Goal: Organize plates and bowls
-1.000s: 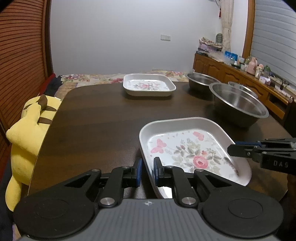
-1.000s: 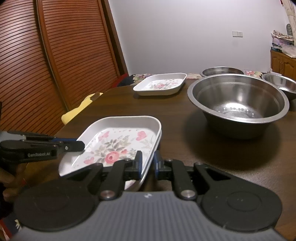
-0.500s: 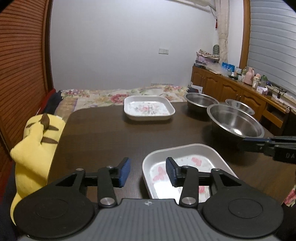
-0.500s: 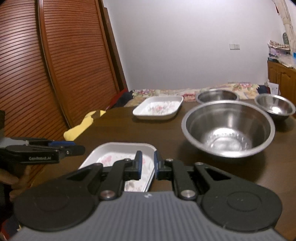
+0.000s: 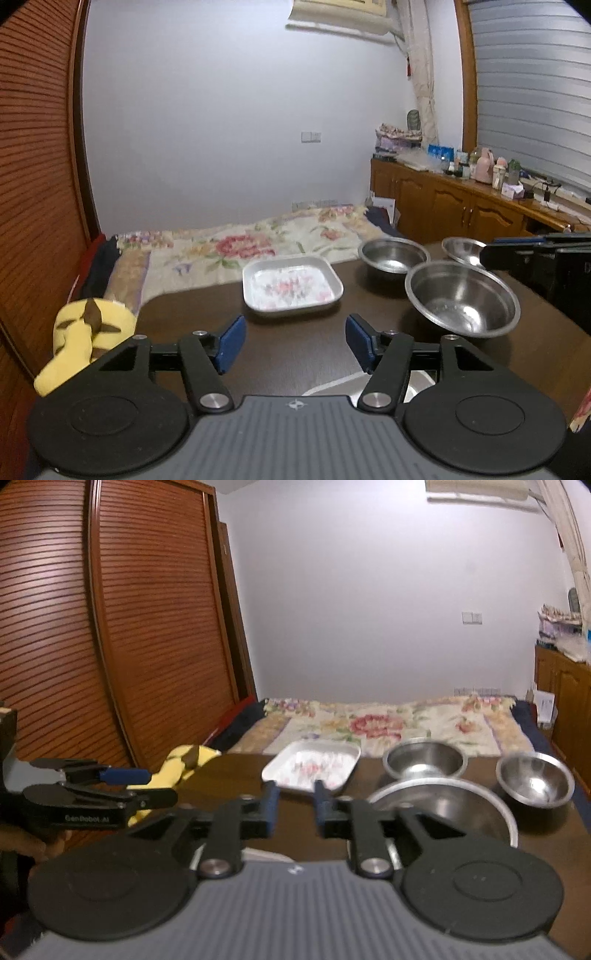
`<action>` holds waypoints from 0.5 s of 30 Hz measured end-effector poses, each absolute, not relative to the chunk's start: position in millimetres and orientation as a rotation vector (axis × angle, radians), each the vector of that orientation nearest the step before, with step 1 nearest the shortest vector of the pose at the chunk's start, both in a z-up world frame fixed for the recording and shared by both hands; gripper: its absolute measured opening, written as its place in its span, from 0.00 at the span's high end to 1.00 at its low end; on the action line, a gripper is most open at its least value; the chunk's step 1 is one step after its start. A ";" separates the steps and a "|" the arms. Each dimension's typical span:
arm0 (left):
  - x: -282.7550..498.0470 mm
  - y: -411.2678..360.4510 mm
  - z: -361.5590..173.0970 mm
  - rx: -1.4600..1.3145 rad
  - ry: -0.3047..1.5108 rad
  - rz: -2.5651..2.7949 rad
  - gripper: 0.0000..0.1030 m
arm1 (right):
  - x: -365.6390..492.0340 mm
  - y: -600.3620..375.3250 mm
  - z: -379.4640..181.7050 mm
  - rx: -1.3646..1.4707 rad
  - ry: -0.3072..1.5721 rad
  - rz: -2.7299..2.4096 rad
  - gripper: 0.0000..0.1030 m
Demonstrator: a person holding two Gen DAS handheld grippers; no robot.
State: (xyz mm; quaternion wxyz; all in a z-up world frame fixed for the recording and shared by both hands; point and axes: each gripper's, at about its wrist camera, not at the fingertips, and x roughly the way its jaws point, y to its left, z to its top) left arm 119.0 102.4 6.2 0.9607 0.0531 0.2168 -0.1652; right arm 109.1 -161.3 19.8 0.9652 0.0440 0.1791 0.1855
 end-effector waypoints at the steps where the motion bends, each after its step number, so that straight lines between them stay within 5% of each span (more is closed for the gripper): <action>1: 120.4 102.6 9.3 0.107 0.432 -0.336 0.36 | 110.3 -162.1 24.0 0.085 0.347 0.370 0.66; 15: 179.1 88.5 28.6 0.131 0.418 -0.323 0.28 | 177.2 -174.6 38.9 0.042 0.360 0.377 0.60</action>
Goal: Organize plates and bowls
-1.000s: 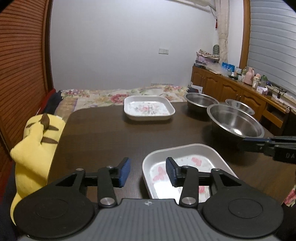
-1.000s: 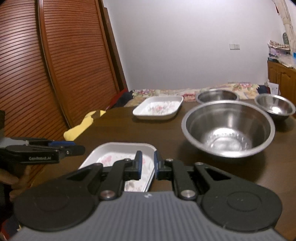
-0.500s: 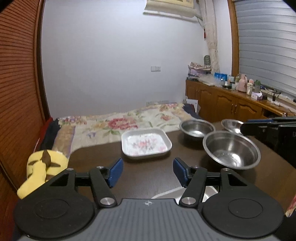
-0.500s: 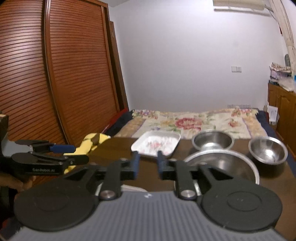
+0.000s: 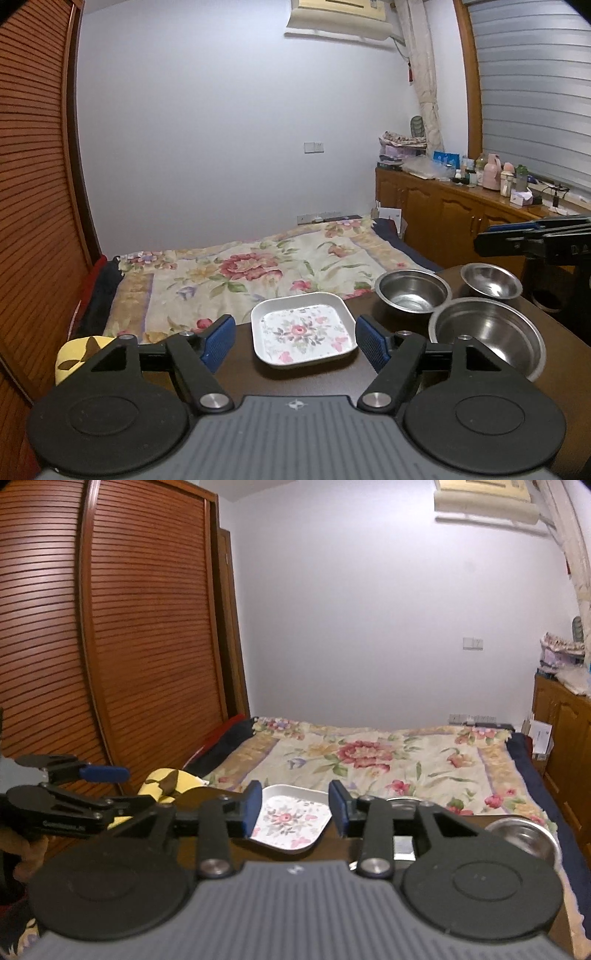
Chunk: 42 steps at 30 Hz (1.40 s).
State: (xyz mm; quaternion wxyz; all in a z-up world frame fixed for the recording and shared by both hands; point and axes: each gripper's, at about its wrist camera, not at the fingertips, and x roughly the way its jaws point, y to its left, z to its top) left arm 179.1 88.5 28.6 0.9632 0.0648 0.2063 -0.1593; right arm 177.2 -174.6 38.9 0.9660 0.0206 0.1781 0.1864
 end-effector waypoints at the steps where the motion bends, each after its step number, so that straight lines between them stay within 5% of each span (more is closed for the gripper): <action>1: 184.5 87.8 28.4 0.126 0.423 -0.321 0.28 | 184.5 -174.1 38.1 0.039 0.372 0.381 0.60; 14: 276.9 87.6 1.8 0.101 0.535 -0.306 0.33 | 283.7 -150.8 17.0 0.020 0.550 0.451 0.60; 19: 308.5 91.7 -20.0 0.090 0.599 -0.308 0.43 | 317.0 -140.3 -3.7 0.027 0.665 0.465 0.60; 23: 328.8 96.4 -38.3 0.053 0.656 -0.317 0.63 | 333.0 -130.3 -18.3 -0.003 0.733 0.464 0.60; 32: 353.6 100.8 -61.7 0.023 0.711 -0.299 0.69 | 356.3 -120.7 -38.2 -0.053 0.828 0.442 0.61; 42: 365.6 99.2 -72.6 0.007 0.743 -0.297 0.82 | 364.9 -114.3 -48.8 -0.136 0.879 0.453 0.74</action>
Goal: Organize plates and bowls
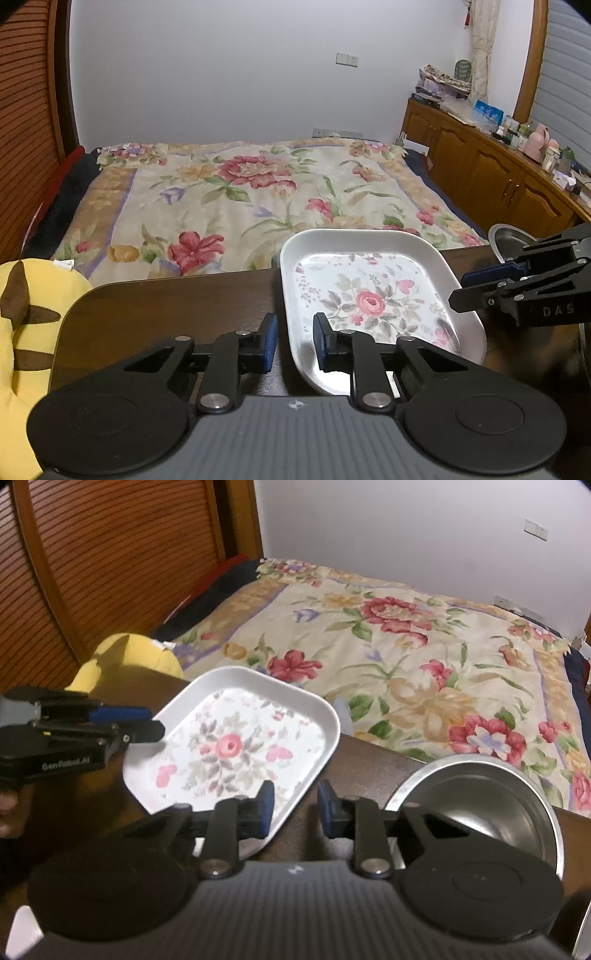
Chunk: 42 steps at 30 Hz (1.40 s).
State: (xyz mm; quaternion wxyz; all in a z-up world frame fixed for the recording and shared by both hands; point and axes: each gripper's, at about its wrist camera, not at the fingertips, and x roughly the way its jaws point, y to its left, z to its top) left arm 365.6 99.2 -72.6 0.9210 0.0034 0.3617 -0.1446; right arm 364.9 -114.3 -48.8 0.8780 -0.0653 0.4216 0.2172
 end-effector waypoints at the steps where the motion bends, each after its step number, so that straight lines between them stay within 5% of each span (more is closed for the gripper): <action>1: 366.2 98.9 -72.8 0.005 0.745 -0.295 0.82 | 366.3 -114.2 -49.2 -0.139 0.883 0.455 0.74; 12: 369.3 99.2 -74.5 0.003 0.754 -0.285 0.91 | 375.1 -117.7 -54.5 -0.118 0.928 0.474 0.76; 42: 326.4 129.5 -49.6 -0.103 0.736 -0.308 0.93 | 341.6 -106.8 -26.9 -0.086 0.897 0.532 0.84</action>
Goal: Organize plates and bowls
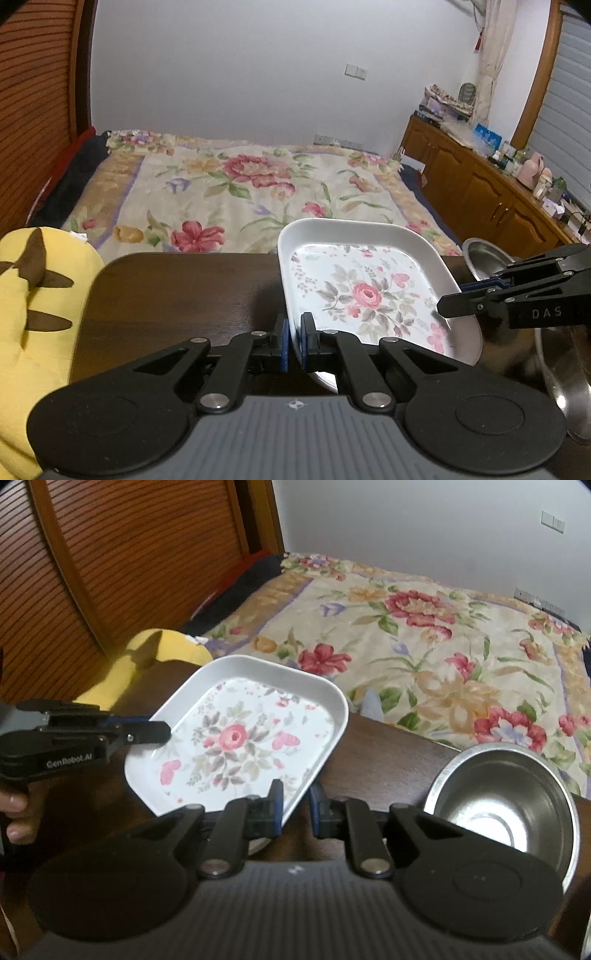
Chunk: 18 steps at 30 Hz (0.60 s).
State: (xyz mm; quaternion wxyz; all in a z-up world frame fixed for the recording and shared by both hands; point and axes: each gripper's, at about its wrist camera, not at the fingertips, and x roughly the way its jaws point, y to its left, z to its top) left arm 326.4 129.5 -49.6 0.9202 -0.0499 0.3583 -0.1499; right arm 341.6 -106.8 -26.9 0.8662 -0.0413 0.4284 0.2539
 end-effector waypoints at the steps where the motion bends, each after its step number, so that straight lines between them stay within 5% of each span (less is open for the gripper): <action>1: 323.4 131.2 -47.2 -0.102 0.731 -0.308 0.93 | 339.5 -106.4 -24.6 -0.085 0.892 0.533 0.84; 18: 272.0 139.1 -12.8 -0.081 0.644 -0.321 0.93 | 294.4 -103.3 4.7 -0.093 0.822 0.523 0.84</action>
